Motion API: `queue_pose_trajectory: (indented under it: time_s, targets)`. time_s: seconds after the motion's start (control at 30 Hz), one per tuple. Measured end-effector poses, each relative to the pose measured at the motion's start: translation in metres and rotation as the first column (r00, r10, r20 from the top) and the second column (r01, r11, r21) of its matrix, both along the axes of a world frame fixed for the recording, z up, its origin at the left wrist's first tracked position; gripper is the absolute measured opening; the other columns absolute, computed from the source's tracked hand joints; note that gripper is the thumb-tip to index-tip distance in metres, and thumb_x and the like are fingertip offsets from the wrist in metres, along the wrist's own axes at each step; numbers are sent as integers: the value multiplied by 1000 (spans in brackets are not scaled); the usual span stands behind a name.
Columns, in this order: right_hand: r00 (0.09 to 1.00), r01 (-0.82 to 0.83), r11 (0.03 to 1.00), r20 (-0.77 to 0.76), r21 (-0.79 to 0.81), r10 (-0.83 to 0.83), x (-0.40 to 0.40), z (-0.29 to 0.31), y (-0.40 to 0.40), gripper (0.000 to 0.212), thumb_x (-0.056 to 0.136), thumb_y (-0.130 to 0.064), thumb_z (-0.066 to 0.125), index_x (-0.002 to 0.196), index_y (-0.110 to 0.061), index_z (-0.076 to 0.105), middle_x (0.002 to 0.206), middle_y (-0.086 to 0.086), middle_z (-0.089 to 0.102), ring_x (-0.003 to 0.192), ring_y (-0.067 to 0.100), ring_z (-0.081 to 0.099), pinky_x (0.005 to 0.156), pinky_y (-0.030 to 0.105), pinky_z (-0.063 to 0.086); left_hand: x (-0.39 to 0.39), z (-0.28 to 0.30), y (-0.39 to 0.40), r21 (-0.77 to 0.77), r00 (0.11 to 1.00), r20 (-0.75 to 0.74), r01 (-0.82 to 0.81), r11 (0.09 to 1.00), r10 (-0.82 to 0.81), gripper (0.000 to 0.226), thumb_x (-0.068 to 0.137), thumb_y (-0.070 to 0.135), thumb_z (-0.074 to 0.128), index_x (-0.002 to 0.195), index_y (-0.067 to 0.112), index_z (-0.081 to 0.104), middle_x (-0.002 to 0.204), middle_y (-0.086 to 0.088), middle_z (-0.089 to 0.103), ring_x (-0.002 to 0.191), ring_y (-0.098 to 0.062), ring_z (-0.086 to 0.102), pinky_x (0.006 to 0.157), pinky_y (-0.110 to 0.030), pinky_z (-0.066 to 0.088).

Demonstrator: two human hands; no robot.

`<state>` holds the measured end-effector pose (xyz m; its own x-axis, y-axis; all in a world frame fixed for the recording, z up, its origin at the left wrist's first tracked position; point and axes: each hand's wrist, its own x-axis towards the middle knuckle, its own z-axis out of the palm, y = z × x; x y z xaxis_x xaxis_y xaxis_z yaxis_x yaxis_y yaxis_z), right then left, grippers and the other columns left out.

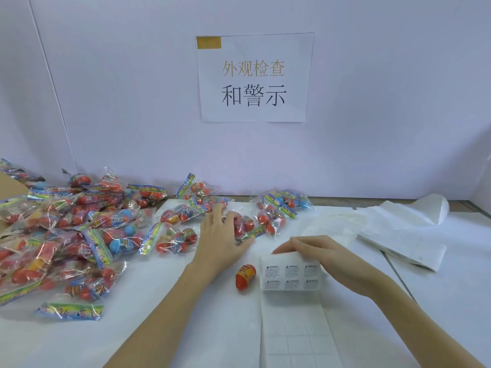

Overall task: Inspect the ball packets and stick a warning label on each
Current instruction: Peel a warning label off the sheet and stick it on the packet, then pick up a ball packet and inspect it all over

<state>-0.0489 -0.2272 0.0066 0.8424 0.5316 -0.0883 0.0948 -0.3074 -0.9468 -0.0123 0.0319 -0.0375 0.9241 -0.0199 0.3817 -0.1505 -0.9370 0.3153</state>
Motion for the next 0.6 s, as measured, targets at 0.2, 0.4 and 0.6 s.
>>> queue_pose_trajectory:
  time_s: [0.2,0.4,0.6]
  targets:
    - [995,54,989,85,-134,-43,3,-6,2,26,104,-44,57,108,-31,80,107,-13,78,105,7,71,91,21,53,-2,8,-1,-125,983,178,56,991,-33,24,104,23,60,124,10,61,122,-6,59,112,-28,53,101,-36,39]
    - [900,263,940,407,-218,-157,8,-20,5,72,93,-28,78,142,-56,33,121,-26,67,118,-2,61,89,-1,38,-19,37,-26,-802,968,241,238,548,-67,22,112,24,43,111,20,64,100,-6,73,90,-19,70,80,-28,56]
    - [861,254,930,376,267,-343,2,-11,19,70,97,-47,59,158,-31,31,125,-33,68,117,-5,66,99,18,50,-32,37,-50,-955,902,203,268,125,-381,27,114,31,34,124,8,46,108,-17,77,89,-33,76,82,-40,62]
